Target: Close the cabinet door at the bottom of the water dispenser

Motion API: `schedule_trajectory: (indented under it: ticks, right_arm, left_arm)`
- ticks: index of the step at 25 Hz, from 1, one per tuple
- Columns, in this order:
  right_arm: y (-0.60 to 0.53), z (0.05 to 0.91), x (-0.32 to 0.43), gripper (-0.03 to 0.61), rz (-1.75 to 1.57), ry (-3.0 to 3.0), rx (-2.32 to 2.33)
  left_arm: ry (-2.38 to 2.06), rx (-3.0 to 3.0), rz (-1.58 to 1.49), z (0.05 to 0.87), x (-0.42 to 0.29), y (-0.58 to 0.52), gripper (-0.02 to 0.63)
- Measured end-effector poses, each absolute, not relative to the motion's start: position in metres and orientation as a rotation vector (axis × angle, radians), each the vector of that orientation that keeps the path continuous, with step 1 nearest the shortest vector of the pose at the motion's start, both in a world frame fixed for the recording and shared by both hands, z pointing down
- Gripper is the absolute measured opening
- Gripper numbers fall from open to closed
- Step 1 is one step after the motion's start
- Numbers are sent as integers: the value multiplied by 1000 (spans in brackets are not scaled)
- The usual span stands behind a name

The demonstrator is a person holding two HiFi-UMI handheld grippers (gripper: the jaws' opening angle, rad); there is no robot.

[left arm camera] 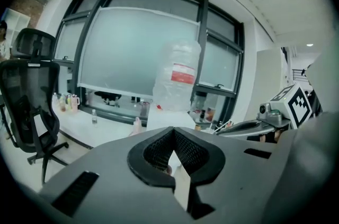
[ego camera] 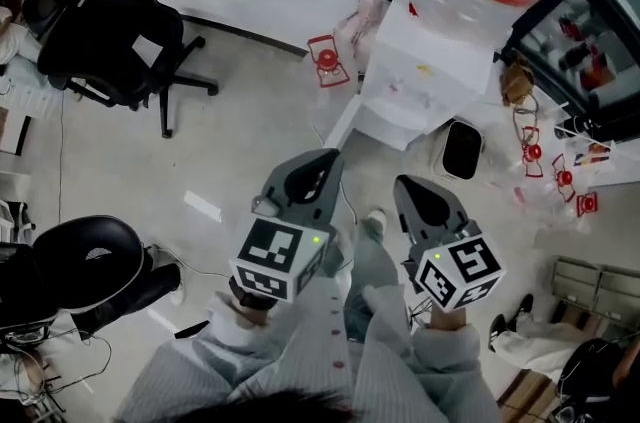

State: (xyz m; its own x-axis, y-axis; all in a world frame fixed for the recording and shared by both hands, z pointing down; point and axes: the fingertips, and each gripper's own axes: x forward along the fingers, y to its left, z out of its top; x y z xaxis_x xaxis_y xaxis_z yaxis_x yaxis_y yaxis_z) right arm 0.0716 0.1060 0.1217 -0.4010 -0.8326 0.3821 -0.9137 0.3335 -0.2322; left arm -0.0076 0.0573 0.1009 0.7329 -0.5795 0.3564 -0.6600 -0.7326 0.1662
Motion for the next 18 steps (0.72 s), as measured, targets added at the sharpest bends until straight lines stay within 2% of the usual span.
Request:
schedule_trajectory:
  ticks: [6, 18]
  right_arm:
    - [66, 137, 92, 14, 674, -2420, 1526]
    - [-38, 153, 119, 14, 589, -2529, 1183]
  left_arm:
    - [-1027, 2610, 423, 118, 12, 15, 11]
    - [-1268, 2475, 359, 128, 51, -76, 11]
